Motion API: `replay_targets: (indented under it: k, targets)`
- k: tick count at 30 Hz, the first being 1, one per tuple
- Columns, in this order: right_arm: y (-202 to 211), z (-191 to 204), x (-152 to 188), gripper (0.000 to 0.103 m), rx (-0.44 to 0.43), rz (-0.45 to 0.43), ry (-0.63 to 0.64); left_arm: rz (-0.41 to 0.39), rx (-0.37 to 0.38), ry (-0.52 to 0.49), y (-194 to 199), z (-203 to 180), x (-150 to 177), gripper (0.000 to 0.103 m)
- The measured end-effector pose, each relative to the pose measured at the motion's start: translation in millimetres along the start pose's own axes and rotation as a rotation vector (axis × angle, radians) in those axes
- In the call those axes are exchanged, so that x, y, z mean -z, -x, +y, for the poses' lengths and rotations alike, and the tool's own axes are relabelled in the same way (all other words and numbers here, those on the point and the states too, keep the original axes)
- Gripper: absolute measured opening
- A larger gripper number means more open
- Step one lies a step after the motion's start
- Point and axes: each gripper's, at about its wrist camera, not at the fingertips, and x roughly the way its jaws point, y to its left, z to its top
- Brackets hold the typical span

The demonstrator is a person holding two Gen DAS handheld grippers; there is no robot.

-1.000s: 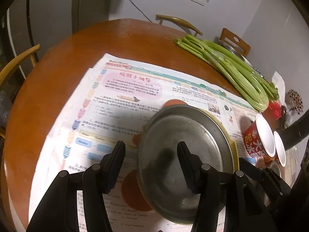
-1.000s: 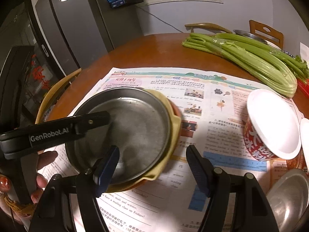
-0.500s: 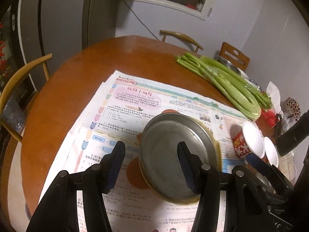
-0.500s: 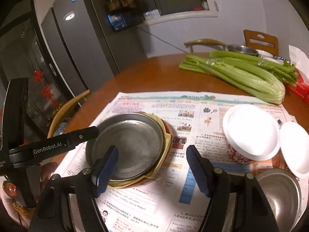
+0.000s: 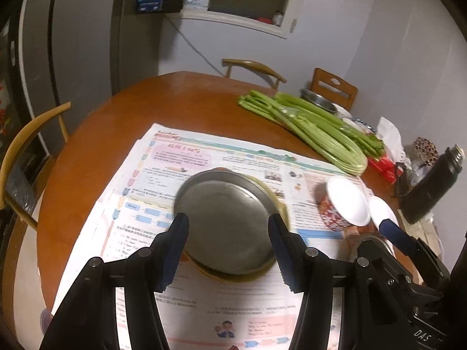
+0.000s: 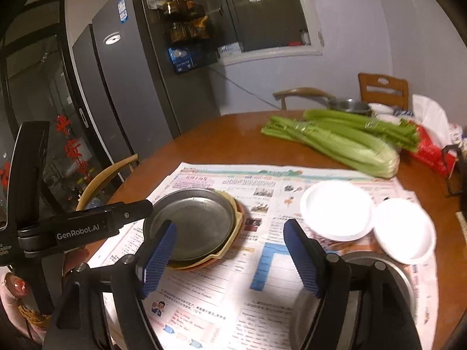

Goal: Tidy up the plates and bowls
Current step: 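Move the left tool to the rim of the stainless steel bowl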

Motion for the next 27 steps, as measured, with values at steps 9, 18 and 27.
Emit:
replay_targets:
  k: [9, 18, 27]
  targets:
    - [41.5, -16.9, -0.8, 0.080, 0.040, -0.062, -0.023, -0.012, 0.056, -0.059, 19.0, -34.0, 8.1, 0.058]
    - [66.1, -45.4, 6.7, 0.087, 0.054, -0.080, -0.098, 0.004, 0.102, -0.124, 24.4, -66.2, 19.4, 0.058]
    - [82.6, -79.3, 18.6, 0.090, 0.060, -0.091, -0.173, 0.023, 0.139, -0.162, 18.6, -93.5, 29.7, 0.058]
